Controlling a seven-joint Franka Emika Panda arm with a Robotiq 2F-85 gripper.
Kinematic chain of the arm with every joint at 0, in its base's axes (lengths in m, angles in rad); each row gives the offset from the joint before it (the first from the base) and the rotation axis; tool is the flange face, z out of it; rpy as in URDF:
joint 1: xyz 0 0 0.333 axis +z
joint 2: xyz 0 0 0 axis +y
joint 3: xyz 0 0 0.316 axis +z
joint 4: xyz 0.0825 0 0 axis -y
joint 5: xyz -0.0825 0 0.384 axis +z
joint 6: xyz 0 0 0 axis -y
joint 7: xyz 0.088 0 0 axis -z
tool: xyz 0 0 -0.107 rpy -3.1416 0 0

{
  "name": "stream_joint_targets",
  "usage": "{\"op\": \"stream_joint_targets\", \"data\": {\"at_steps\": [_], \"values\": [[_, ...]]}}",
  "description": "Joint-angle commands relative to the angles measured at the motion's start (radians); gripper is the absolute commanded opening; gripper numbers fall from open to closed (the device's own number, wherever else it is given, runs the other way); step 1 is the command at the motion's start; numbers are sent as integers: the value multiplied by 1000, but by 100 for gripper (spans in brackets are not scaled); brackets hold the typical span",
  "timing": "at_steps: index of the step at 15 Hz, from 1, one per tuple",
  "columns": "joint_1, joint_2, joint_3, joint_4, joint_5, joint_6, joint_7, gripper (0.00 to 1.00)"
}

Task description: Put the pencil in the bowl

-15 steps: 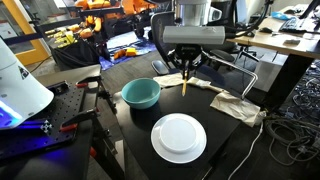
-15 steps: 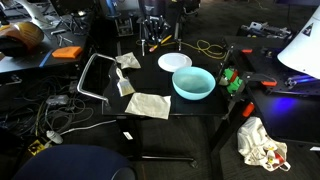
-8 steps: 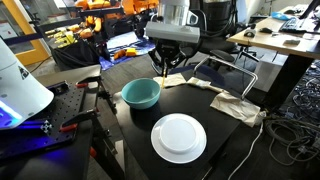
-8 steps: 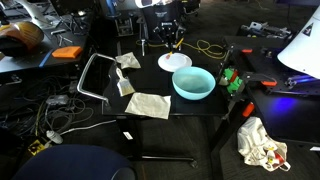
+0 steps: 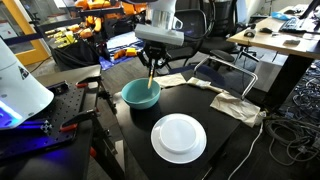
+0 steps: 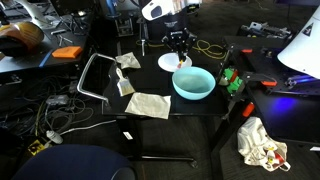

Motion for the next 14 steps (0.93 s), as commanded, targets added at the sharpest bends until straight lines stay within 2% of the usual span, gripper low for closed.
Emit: {"op": "stream_joint_targets", "data": {"at_steps": [1,10,11,12,13,14], "values": [[16,-37,5,-54,-6,-8,27,2],[35,-13,0,-94,-22,-7,41,2],[35,-12,1,-95,-20,-4,42,25],[37,-11,2,-93,-19,-5,42,7],[40,-11,2,-92,-21,-3,44,29],[43,-11,2,-91,-23,-1,45,39]]}}
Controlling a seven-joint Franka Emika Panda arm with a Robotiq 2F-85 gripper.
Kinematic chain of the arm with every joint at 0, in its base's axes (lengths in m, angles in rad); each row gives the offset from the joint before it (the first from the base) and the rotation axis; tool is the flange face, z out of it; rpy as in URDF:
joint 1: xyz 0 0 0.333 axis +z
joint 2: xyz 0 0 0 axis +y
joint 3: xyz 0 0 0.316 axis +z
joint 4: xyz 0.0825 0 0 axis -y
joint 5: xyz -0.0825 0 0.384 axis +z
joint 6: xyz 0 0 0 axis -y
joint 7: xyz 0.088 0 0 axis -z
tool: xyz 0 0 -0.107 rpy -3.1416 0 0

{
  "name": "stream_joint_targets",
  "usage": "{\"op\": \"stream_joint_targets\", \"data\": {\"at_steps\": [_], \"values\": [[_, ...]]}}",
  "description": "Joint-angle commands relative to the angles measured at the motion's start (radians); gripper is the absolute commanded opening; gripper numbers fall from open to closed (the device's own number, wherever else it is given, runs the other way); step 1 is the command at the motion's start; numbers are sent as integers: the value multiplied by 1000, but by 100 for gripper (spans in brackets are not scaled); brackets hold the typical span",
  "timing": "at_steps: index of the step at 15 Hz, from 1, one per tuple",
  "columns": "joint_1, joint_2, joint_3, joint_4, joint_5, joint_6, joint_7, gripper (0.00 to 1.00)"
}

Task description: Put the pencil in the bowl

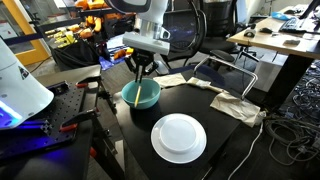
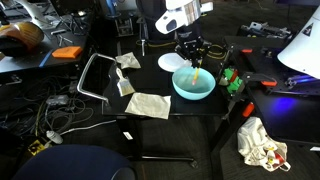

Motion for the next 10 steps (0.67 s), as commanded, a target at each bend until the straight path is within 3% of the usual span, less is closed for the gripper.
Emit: {"op": "stream_joint_targets", "data": {"at_steps": [1,8,10], "values": [[17,-15,0,-6,-25,-1,49,44],[27,-68,-20,-25,-66,46,126,96],[26,-90,-28,-29,-94,68,160,100]]}}
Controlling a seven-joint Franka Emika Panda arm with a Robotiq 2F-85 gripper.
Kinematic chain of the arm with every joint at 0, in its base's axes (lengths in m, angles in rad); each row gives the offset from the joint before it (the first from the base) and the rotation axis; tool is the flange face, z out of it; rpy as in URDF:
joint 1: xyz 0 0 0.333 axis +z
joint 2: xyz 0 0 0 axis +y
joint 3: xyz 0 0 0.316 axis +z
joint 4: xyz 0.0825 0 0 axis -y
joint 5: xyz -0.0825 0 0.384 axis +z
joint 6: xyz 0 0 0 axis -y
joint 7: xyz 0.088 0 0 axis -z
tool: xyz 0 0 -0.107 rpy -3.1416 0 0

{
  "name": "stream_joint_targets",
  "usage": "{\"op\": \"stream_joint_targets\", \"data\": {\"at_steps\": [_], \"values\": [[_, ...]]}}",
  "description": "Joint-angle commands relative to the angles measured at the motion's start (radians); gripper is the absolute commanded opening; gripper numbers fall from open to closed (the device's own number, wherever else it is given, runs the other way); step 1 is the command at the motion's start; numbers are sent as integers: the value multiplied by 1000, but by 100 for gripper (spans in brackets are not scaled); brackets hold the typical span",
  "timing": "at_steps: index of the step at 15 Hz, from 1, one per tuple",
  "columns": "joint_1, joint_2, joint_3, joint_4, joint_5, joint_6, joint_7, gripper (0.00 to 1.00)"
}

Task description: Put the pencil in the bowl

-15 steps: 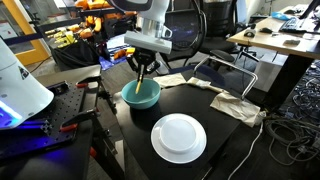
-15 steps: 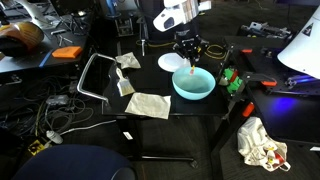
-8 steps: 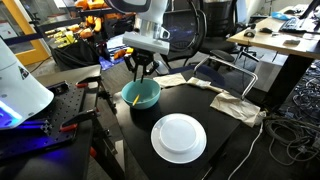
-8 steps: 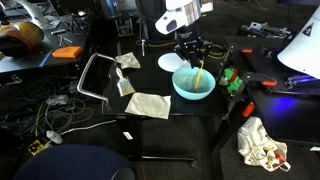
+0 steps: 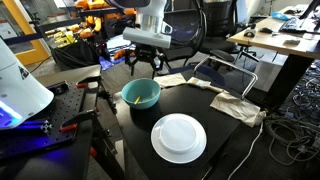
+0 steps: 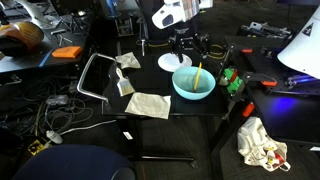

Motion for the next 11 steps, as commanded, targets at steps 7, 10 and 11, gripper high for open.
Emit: {"op": "stream_joint_targets", "data": {"at_steps": [7,10,11], "values": [[-9,-93,-40,-29,-106,88,77,100],[-10,-62,-31,1,-85,59,66,100],[-10,-62,-31,1,-85,59,66,100]]}}
